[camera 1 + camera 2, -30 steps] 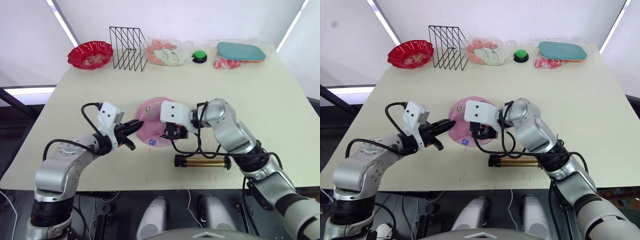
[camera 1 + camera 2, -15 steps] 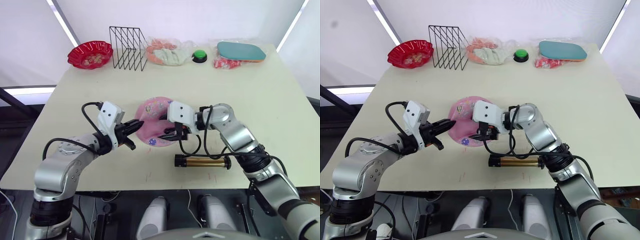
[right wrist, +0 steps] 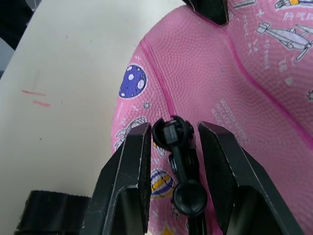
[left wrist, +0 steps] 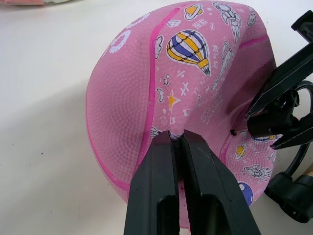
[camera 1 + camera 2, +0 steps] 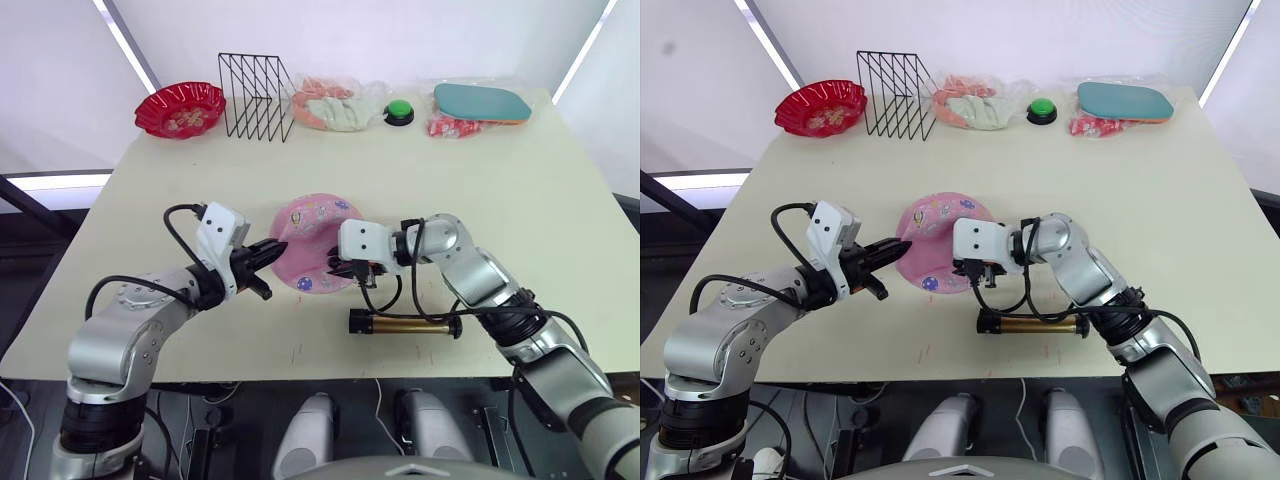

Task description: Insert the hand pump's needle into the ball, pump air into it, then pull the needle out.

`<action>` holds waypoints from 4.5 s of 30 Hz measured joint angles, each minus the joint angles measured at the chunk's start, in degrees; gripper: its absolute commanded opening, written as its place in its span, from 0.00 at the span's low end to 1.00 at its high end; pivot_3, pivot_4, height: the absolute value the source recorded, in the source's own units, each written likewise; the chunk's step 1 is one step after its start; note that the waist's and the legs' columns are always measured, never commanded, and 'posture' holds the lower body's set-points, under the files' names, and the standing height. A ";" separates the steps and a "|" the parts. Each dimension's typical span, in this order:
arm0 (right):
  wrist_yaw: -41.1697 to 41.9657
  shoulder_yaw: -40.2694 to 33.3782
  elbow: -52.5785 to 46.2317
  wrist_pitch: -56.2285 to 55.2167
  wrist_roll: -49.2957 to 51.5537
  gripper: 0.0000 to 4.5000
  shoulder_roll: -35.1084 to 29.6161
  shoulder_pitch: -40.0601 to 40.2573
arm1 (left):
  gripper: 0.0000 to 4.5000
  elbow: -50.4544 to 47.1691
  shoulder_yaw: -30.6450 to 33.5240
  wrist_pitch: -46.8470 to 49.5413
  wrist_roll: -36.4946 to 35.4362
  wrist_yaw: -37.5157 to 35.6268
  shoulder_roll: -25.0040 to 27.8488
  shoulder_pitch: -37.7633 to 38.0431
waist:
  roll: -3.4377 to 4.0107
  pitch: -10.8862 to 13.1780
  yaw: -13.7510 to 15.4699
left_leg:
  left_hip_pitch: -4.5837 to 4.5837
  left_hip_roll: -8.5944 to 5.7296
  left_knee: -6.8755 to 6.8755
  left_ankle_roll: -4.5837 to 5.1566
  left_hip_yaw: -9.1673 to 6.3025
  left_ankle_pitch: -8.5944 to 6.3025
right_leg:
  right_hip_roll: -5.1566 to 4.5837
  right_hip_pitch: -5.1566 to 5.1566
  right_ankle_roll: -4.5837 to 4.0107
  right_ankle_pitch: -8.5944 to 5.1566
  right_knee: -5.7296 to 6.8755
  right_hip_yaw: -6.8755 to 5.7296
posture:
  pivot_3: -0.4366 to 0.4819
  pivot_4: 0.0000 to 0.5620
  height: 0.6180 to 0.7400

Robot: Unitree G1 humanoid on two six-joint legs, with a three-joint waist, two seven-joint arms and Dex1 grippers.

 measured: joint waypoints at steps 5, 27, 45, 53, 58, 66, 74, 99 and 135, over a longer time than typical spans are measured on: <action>0.25 0.99 -1.27 0.77 -1.14 0.35 -1.33 -1.70 | 0.00 0.07 -0.03 0.01 0.01 -0.02 0.03 -0.10 | 0.00 0.00 -0.01 | 0.01 0.00 0.03 0.00 0.01 0.00 | 0.01 0.00 -0.02 0.01 0.04 0.01 | 0.48 0.27 1.00; 0.62 6.65 -10.17 13.09 -6.54 0.35 -1.78 -4.49 | 0.00 0.10 -0.84 -0.14 0.10 0.28 0.54 0.01 | -0.04 -0.02 -0.01 | 0.04 0.00 0.17 0.00 0.05 0.01 | 0.02 0.00 -0.08 0.05 0.23 0.05 | 0.48 0.27 1.00; 0.00 7.26 -9.60 13.12 -7.40 0.35 -1.27 -4.56 | 0.00 0.16 -0.90 -0.46 0.13 0.42 0.62 0.36 | -0.06 -0.04 -0.05 | 0.08 0.00 0.29 0.00 0.08 0.01 | 0.02 0.00 -0.15 0.09 0.41 0.08 | 0.48 0.27 1.00; -1.18 7.57 -8.32 13.02 -8.30 0.07 -0.78 -5.06 | 0.00 0.32 -0.99 -0.81 0.14 0.40 0.74 0.60 | -0.09 -0.07 -0.05 | 0.13 0.00 0.30 0.00 0.11 0.01 | 0.03 0.00 -0.23 0.14 0.46 0.12 | 0.48 0.27 1.00; -1.19 7.71 -8.30 13.05 -8.42 0.07 -0.71 -5.06 | 0.00 0.83 -1.03 -1.12 0.14 0.38 0.81 0.65 | -0.09 -0.08 -0.08 | 0.13 0.00 0.31 0.00 0.13 0.01 | 0.03 0.00 -0.23 0.14 0.48 0.13 | 0.48 0.27 1.00; -1.07 10.27 -8.23 13.00 -10.41 0.07 -0.20 -6.28 | 0.00 1.07 -1.04 -1.31 0.14 0.43 0.99 0.77 | -0.10 -0.09 -0.19 | 0.19 0.00 0.32 0.00 0.14 0.02 | 0.04 0.01 -0.23 0.13 0.54 0.15 | 0.48 0.27 1.00; -1.71 12.46 -3.18 11.74 -12.91 0.07 3.37 -7.85 | 0.00 1.15 -1.00 -1.24 0.18 1.07 1.16 1.28 | -0.21 -0.22 -0.72 | 1.02 0.04 0.24 0.01 0.36 0.01 | 0.09 0.61 -0.06 0.00 0.57 0.34 | 0.48 0.27 1.00; -4.57 12.02 16.47 1.70 -14.84 0.07 10.97 -10.96 | 0.00 2.34 -0.61 -0.51 0.97 2.92 1.40 2.65 | -0.24 -1.32 -1.93 | 2.13 0.22 0.14 -0.01 0.41 0.00 | 0.40 1.26 -0.35 -0.08 0.71 0.64 | 0.48 0.27 1.00; -8.59 3.22 13.27 -0.17 -11.03 0.07 10.53 -1.65 | 0.00 4.06 -1.02 -3.96 1.34 0.34 1.18 2.46 | 0.10 -1.69 -1.23 | 2.20 -0.26 -0.83 -0.19 -0.14 0.02 | 0.27 0.93 -0.71 -0.34 0.52 0.78 | 0.48 0.27 1.00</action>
